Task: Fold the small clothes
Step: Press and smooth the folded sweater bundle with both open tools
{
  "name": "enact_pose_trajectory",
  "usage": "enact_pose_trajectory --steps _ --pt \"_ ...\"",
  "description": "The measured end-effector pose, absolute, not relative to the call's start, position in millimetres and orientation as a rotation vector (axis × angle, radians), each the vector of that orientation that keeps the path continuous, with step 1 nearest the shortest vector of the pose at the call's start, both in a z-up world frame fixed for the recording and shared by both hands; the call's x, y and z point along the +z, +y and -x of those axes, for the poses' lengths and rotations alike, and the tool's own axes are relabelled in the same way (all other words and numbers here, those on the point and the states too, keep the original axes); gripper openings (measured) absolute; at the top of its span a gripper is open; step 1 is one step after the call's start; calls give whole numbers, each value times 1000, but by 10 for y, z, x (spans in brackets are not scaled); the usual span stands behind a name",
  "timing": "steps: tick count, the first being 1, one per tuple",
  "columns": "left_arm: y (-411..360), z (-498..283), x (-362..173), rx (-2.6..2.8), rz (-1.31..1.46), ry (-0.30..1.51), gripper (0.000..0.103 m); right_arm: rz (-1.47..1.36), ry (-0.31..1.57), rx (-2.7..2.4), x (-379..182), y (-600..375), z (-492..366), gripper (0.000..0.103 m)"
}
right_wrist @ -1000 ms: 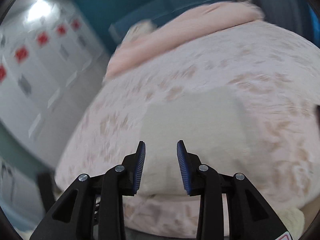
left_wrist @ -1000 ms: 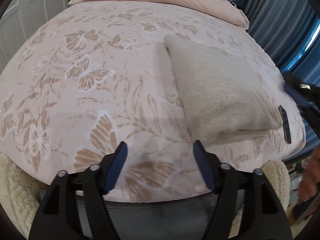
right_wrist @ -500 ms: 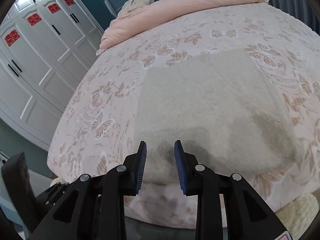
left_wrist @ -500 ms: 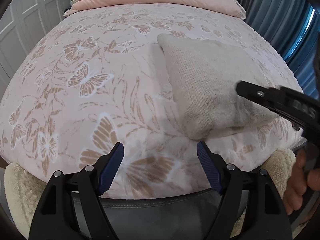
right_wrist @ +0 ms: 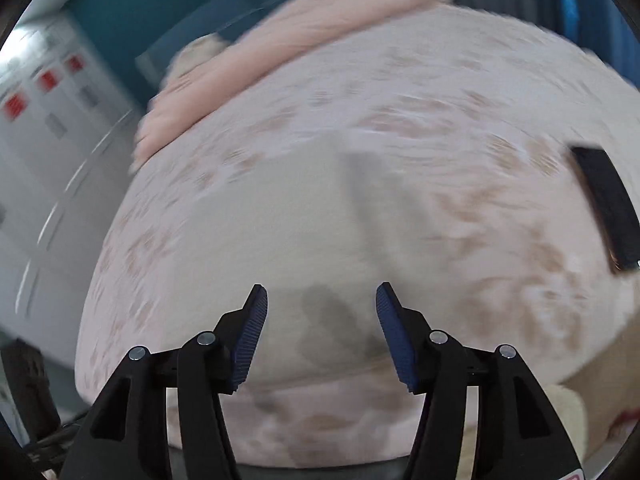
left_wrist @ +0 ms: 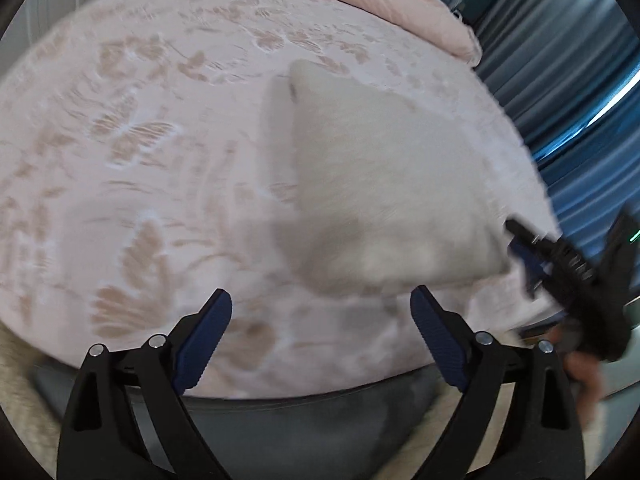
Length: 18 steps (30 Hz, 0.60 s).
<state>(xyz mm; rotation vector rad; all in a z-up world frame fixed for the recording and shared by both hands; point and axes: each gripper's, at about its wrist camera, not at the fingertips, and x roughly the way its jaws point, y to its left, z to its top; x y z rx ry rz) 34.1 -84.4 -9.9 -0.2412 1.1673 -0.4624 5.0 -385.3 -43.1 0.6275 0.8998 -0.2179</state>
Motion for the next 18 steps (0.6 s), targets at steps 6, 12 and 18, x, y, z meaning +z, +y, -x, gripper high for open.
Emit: enact_pose_trajectory --steps 6,12,18 --pt "-1109 -622 -280 -444 328 1242 90 -568 990 -130 -704 -3810 -349 39" --pt "-1173 -634 -112 -440 257 1176 90 -583 766 -121 -187 -3896 -55 19" --pt "-1251 -653 -254 -439 228 1212 90 -636 935 -160 -882 -4102 -36 24"
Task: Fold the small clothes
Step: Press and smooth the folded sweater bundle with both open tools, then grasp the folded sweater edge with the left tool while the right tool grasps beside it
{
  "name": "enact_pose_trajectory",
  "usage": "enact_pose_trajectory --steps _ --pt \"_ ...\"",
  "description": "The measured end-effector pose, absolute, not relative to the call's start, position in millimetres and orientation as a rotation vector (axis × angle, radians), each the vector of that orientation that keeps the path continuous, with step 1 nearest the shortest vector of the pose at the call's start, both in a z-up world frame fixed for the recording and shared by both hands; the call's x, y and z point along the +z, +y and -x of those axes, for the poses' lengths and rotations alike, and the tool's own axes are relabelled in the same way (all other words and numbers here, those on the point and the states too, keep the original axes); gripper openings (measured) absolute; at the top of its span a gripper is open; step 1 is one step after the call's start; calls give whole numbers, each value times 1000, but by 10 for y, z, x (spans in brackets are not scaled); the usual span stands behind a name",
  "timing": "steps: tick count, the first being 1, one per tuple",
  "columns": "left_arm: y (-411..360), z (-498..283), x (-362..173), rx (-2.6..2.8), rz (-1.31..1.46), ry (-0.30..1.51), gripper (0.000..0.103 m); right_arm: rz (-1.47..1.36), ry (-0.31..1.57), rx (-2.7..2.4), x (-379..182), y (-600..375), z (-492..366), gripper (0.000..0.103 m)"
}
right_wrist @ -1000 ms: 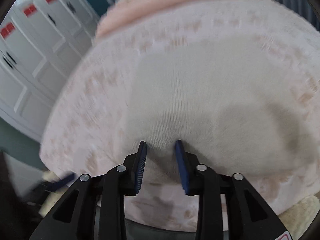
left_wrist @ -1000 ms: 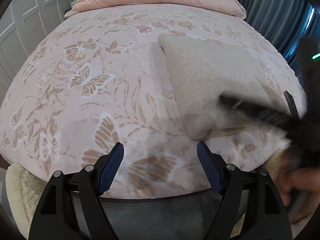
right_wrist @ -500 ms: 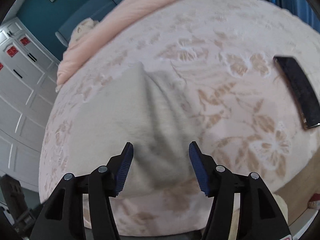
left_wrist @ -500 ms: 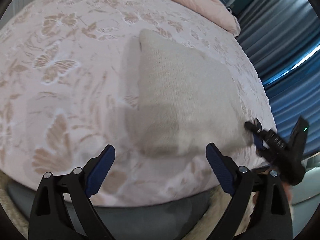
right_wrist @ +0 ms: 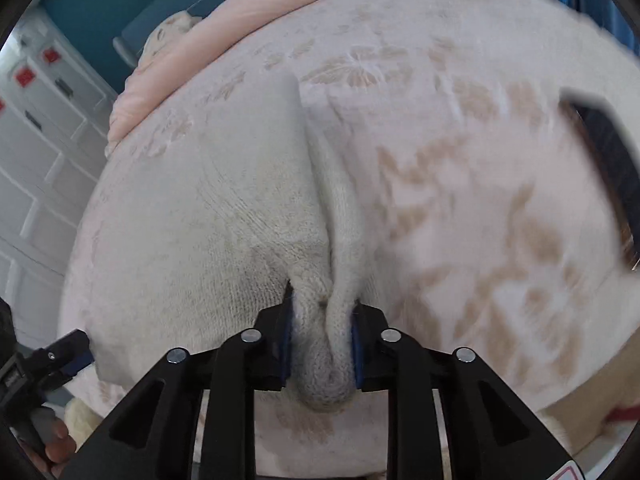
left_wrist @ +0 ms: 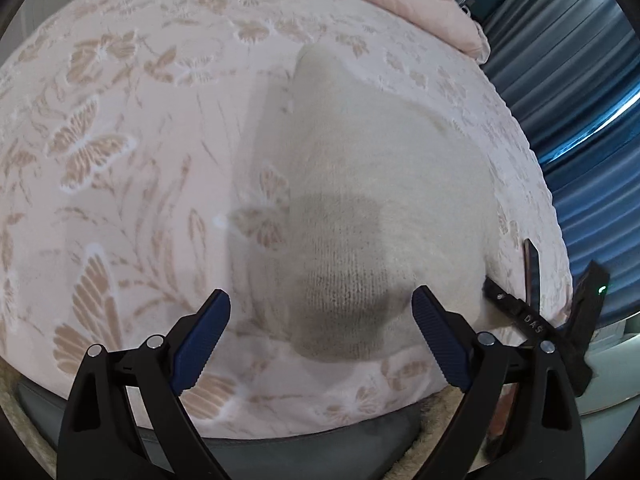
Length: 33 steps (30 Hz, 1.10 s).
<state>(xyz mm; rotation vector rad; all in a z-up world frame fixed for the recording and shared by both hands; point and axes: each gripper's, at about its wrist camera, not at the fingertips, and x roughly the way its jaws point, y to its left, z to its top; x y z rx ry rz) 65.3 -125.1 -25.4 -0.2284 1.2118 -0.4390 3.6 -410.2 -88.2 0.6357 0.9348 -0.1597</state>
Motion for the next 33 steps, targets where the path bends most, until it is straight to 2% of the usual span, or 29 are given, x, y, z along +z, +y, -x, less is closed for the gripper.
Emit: enact_pose_trajectory --steps 2,3,5,6,8,11,15,16,17,18,19,20,21,22,23,27,30,33 --pt "-1242 -661 -241 -460 253 1203 90 -637 895 -165 -710 -4119 -19 39" --pt "-1223 -672 -230 -466 272 1198 90 -627 868 -171 -619 -4129 -20 42" --pt "-1177 -757 -244 -484 344 1197 93 -592 850 -187 -535 -4161 -69 66" --pt "-1160 -817 -275 -486 379 1203 93 -577 847 -201 -535 -4196 -101 71" --pt "-1139 -969 -389 -460 440 1239 93 -589 871 -206 -630 -4258 -191 77" --pt "-1119 -1139 -608 -435 543 1297 94 -705 955 -152 -950 -4330 -372 80" --pt "-1144 -1286 -799 -446 632 1348 98 -869 946 -100 -1179 -4341 -488 89" --pt "-1160 -1297 -793 -456 633 1349 98 -880 957 -83 -1174 -4307 -522 87" --pt "-1206 -1325 -774 -492 627 1356 96 -906 973 -50 -1171 -4278 -563 73" --pt "-1253 -1340 -745 -526 624 1360 84 -950 985 -14 -1160 -4247 -604 63" --pt "-1310 -1362 -693 -541 597 1370 79 -954 985 -16 -1105 -4221 -617 51" --pt "-1317 -1368 -646 -534 572 1365 68 -925 972 -18 -984 -4184 -615 40" --pt "-1319 -1376 -568 -553 554 1355 60 -911 949 -12 -881 -4150 -597 36" --pt "-1282 -1374 -483 -581 556 1343 48 -918 910 16 -739 -4112 -554 32" --pt "-1233 -1372 -407 -600 564 1332 44 -937 883 44 -636 -4080 -512 31" --pt "-873 -1226 -44 -651 560 1280 43 -958 839 126 -374 -3795 -192 31" --pt "-548 -930 25 -643 491 1282 45 -948 916 143 -615 -3464 52 31" --pt "-430 -727 -286 -570 409 1359 47 -905 1044 54 -1040 -3230 236 35"
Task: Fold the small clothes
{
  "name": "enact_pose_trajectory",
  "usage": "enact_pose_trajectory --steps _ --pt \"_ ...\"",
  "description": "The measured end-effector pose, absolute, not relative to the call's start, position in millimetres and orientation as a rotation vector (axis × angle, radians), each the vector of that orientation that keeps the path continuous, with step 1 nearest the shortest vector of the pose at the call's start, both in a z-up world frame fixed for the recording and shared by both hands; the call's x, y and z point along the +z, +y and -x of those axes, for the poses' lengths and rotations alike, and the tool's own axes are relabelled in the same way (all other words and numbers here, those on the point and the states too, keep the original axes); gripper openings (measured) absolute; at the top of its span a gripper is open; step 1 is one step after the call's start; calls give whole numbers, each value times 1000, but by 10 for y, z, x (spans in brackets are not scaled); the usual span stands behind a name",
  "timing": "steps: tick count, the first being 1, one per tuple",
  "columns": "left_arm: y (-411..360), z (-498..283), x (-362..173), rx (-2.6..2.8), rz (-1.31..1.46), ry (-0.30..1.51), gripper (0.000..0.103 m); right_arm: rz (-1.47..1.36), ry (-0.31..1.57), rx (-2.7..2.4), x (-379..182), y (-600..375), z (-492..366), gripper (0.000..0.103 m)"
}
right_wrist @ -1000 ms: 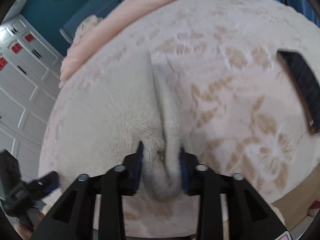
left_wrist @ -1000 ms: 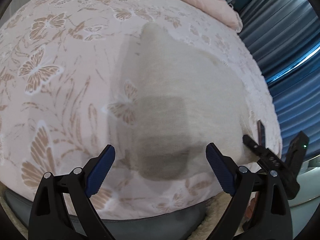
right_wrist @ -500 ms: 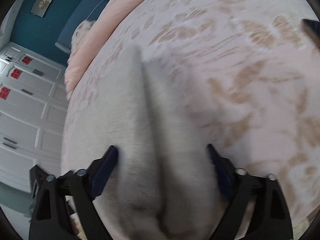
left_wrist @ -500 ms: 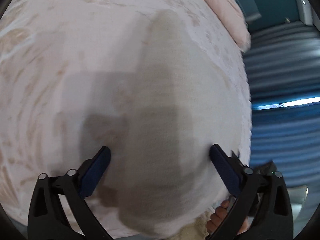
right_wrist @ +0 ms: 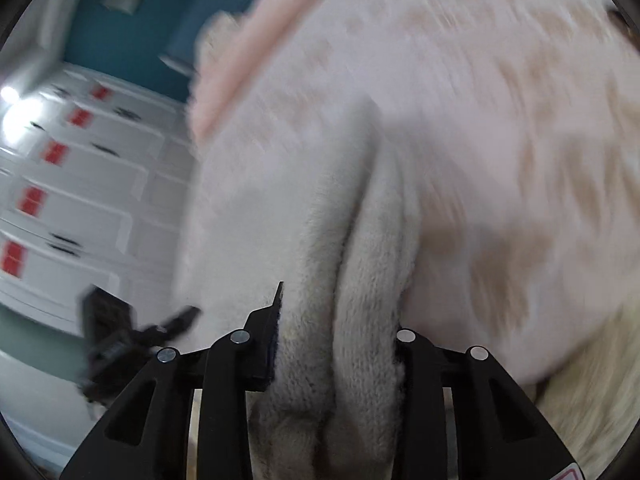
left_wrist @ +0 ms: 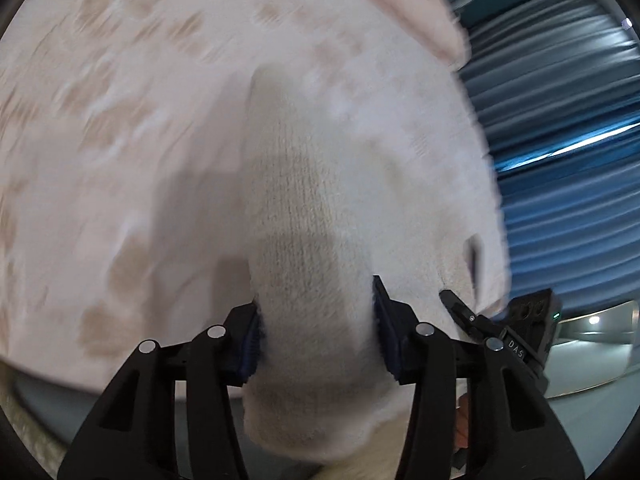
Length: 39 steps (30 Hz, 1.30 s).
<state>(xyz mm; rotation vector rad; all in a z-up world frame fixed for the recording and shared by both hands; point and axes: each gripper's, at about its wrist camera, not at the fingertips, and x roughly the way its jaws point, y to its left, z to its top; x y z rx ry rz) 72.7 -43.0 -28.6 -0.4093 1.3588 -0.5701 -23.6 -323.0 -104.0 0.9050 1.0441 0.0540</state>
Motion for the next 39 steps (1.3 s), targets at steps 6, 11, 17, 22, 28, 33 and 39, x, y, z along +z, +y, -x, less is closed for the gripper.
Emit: enact_pose_trajectory --steps 6,11,17,22,28,33,39 --pt "-393 -529 -481 -499 380 1310 71 -870 1035 15 -940 -3247 252 52" --pt "-511 -606 -391 -487 366 1283 91 -872 1041 3 -926 -3215 62 72" --pt "-683 -661 -533 -483 366 1336 88 -942 1038 -2 -1115 -3202 -27 65" --pt "-824 -619 -217 -507 221 1253 57 -894 975 6 -772 -3230 -14 37" --pt "-787 -544 354 -560 217 1142 49 -845 847 24 -168 -3206 80 34" --pt "-833 -445 900 -609 202 1025 49 -827 717 42 368 -3269 312 34" --pt "-898 -280 1493 -673 202 890 49 -745 568 45 1047 -3234 527 34"
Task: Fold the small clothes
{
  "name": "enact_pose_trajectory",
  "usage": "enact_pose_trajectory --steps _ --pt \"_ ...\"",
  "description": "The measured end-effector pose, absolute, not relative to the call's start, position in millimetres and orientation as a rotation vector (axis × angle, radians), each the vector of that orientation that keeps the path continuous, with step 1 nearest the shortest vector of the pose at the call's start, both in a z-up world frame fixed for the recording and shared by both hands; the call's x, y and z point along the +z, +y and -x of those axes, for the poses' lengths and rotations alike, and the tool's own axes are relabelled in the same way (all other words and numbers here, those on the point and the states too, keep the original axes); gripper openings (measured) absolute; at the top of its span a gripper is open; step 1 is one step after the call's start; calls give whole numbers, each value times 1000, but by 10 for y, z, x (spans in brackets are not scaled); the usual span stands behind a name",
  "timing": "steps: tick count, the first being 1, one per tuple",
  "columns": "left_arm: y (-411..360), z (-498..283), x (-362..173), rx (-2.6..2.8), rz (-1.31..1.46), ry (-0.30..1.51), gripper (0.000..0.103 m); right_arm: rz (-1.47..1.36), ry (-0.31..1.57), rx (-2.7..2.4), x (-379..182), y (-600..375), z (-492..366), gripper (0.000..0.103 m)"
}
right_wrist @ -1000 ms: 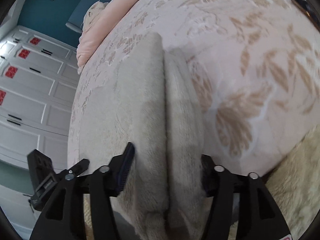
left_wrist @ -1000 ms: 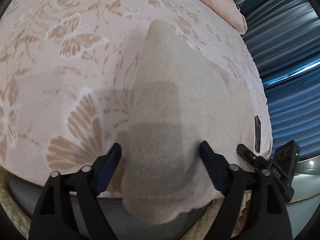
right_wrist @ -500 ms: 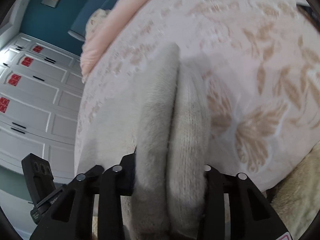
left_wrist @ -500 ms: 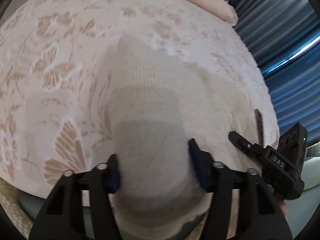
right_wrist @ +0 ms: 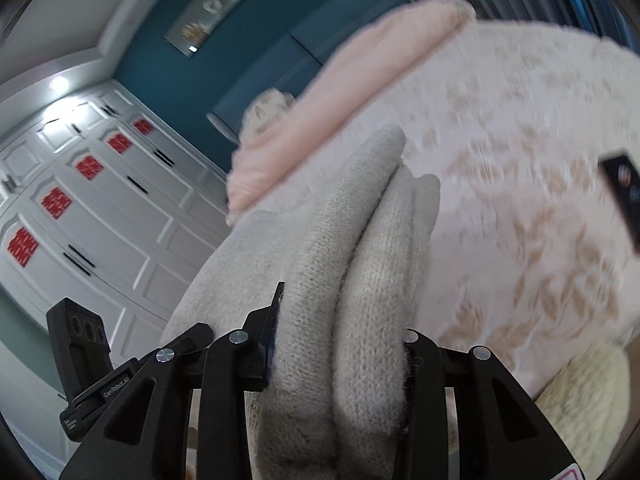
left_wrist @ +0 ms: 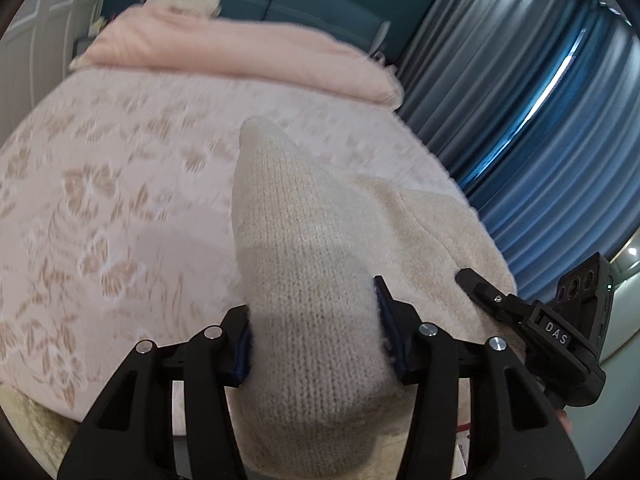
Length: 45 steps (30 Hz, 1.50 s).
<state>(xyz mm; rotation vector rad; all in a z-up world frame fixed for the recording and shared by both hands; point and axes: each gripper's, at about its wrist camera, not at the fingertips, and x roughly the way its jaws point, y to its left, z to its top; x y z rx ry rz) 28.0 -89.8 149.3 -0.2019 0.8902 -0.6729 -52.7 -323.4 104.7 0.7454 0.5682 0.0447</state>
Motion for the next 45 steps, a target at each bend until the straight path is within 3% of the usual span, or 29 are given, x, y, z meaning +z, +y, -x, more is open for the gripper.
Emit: enact_pose_trajectory --steps 18,27,33,36,38,42,45 --pt "-283 165 3136 -768 214 445 50 -440 169 194 2895 -2571 898 34" --pt "328 8 3359 -706 226 338 51 -387 151 299 3028 -2102 489 35" --pt "631 -410 2897 -643 274 398 52 -467 272 351 2468 -2039 -167 35" --pt "704 -724 2384 -614 299 481 57 -454 368 311 1841 -1980 -534 43" --pt "737 -986 1794 -557 303 579 70 -456 483 217 1263 -1955 -729 49" --pt "900 -1201 573 -371 274 867 69 -532 753 54 48 -2096 -622 49" --pt "1216 -1051 141 -355 425 947 70 -573 818 12 -253 -2242 -395 51"
